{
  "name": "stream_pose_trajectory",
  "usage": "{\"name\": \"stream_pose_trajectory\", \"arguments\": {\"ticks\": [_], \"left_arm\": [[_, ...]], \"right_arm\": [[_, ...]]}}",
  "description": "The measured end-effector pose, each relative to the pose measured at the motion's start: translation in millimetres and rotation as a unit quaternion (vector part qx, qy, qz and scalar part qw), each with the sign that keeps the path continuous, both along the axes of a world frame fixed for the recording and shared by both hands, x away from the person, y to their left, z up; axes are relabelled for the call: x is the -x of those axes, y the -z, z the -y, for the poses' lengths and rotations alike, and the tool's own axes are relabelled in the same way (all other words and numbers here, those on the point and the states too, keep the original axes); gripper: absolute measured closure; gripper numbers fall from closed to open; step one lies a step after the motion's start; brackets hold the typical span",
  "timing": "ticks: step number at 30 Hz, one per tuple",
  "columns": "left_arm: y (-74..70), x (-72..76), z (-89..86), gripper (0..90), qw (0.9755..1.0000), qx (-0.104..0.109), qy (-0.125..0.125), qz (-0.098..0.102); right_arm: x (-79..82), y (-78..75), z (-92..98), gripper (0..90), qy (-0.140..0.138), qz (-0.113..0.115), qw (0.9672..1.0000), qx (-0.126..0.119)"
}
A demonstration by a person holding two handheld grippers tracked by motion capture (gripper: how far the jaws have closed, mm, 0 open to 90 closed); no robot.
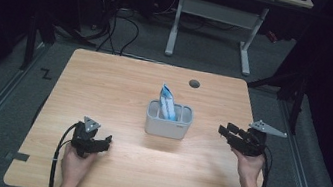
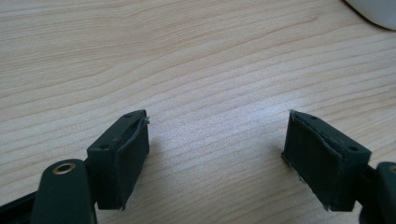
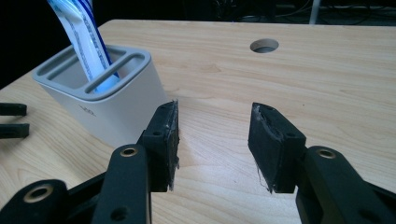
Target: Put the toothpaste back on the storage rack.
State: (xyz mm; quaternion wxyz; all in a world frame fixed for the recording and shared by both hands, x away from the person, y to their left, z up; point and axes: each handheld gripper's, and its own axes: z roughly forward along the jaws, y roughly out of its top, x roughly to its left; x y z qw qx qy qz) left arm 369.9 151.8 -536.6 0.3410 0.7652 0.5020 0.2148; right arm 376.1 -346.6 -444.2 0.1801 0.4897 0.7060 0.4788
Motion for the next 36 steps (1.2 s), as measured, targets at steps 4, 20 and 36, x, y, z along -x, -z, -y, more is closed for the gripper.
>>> {"name": "stream_pose_trajectory", "arguments": {"ticks": [4,20,36], "left_arm": [[0.0,0.1,0.0,22.5,1.0,0.0,0.0,0.0],[0.0,0.1,0.0,22.5,1.0,0.0,0.0,0.0],[0.0,0.1,0.1,22.5,1.0,0.0,0.0,0.0]], "right_arm": [[1.4,4.8,-0.7,53.5,0.003,-0.004,1.0,0.008],[9.1,24.6,2.2,54.5,0.008,-0.019,0.9992,0.033],[9.6,33.9,-13.7,55.5,0.003,-0.016,0.9969,0.076]]}}
